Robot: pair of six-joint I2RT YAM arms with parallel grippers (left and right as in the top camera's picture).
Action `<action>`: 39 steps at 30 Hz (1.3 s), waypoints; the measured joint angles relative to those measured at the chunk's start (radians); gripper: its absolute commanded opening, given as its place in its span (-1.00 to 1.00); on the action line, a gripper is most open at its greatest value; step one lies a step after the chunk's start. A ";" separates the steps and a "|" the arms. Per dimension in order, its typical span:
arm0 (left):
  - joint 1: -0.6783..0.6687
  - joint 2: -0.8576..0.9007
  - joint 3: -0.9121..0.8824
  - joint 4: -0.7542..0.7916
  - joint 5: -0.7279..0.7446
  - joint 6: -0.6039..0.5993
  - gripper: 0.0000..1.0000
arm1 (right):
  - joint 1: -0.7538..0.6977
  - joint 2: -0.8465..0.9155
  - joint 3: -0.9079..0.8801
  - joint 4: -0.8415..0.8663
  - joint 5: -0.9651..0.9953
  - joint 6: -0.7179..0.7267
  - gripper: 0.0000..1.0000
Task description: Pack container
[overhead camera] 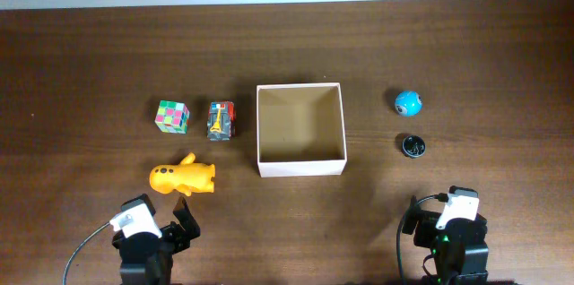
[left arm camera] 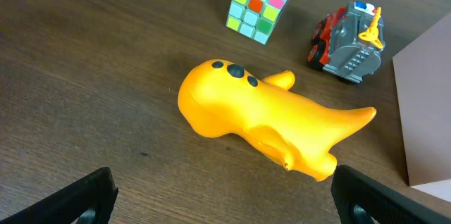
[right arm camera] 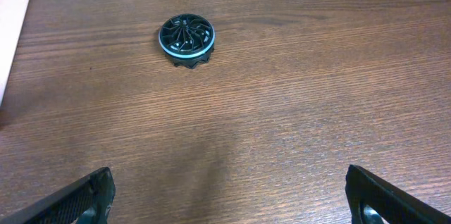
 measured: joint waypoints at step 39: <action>-0.143 0.635 0.187 0.069 -0.216 -0.046 0.98 | -0.004 -0.035 -0.029 0.148 -0.296 -0.045 0.97</action>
